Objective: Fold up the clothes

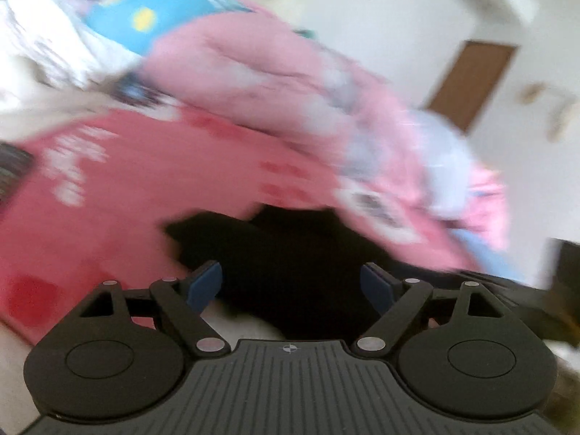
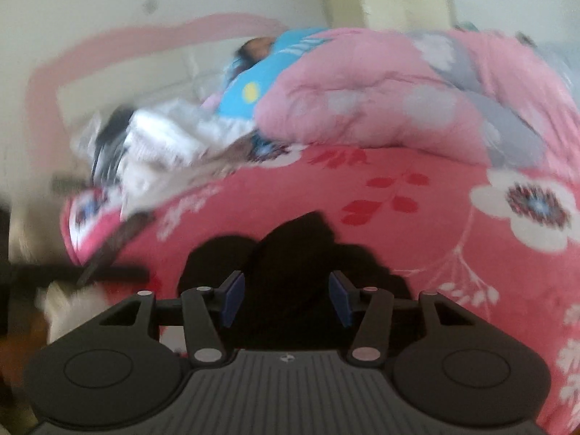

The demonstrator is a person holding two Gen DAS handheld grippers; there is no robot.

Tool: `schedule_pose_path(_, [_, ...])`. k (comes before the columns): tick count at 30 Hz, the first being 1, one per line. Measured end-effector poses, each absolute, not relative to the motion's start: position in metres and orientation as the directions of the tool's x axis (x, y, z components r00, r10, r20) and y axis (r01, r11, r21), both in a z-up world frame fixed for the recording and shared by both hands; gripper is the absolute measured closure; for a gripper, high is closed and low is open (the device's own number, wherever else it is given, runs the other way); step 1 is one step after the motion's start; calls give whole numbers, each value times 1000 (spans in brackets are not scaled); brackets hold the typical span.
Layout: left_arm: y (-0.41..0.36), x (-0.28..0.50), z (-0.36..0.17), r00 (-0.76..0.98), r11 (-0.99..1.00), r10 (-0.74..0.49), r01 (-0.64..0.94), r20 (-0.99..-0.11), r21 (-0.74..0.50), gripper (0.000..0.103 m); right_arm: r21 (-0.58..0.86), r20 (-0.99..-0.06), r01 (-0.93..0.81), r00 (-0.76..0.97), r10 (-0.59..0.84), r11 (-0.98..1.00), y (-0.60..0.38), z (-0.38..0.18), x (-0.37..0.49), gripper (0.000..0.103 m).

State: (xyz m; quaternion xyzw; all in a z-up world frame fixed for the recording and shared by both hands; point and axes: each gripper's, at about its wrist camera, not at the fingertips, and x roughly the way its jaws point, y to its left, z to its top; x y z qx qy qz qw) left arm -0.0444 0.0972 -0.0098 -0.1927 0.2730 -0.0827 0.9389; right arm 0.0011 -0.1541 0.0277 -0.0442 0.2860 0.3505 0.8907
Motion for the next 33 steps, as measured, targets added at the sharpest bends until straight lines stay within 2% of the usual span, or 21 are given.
schedule_pose_path(3, [94, -23, -13, 842, 961, -116, -38, -526, -273, 19, -99, -549, -678, 648, 529, 728, -122, 15, -31, 55])
schedule_pose_path(5, [86, -8, -18, 835, 974, -93, -36, -542, -222, 19, -248, -558, -658, 697, 450, 711, -102, 0, -42, 58])
schedule_pose_path(6, [82, -1, -21, 832, 979, -84, -33, -548, -200, 19, -295, -566, -642, 714, 412, 708, -96, -8, -43, 66])
schedule_pose_path(7, [80, 4, -26, 826, 983, -75, -33, -558, -179, 19, -324, -579, -624, 725, 372, 711, -93, -15, -41, 80])
schedule_pose_path(8, [79, 5, -30, 819, 986, -67, -33, -570, -163, 19, -312, -587, -607, 728, 355, 731, -96, -16, -39, 85])
schedule_pose_path(10, [79, 6, -35, 813, 988, -71, -23, -577, -154, 19, -251, -587, -572, 731, 347, 781, -109, -9, -35, 94])
schedule_pose_path(13, [79, 6, -42, 810, 989, -77, -13, -582, -148, 19, -135, -539, -493, 764, 354, 860, -139, 16, -31, 98])
schedule_pose_path(17, [84, 10, -47, 803, 988, -80, -16, -590, -156, 19, 78, -441, -372, 819, 367, 925, -195, 51, -15, 98])
schedule_pose_path(21, [87, 12, -48, 800, 985, -95, -11, -592, -173, 18, 274, -383, -240, 861, 335, 931, -255, 65, 9, 99])
schedule_pose_path(24, [89, 14, -49, 798, 983, -106, -6, -593, -184, 18, 387, -382, -140, 875, 297, 911, -294, 55, 30, 99])
schedule_pose_path(30, [91, 17, -50, 788, 980, -111, -13, -606, -196, 18, 491, -488, -9, 826, 283, 871, -322, 13, 52, 96])
schedule_pose_path(33, [95, 8, -43, 805, 976, -99, -37, -585, -215, 18, 532, -538, 61, 795, 281, 845, -336, -8, 63, 96])
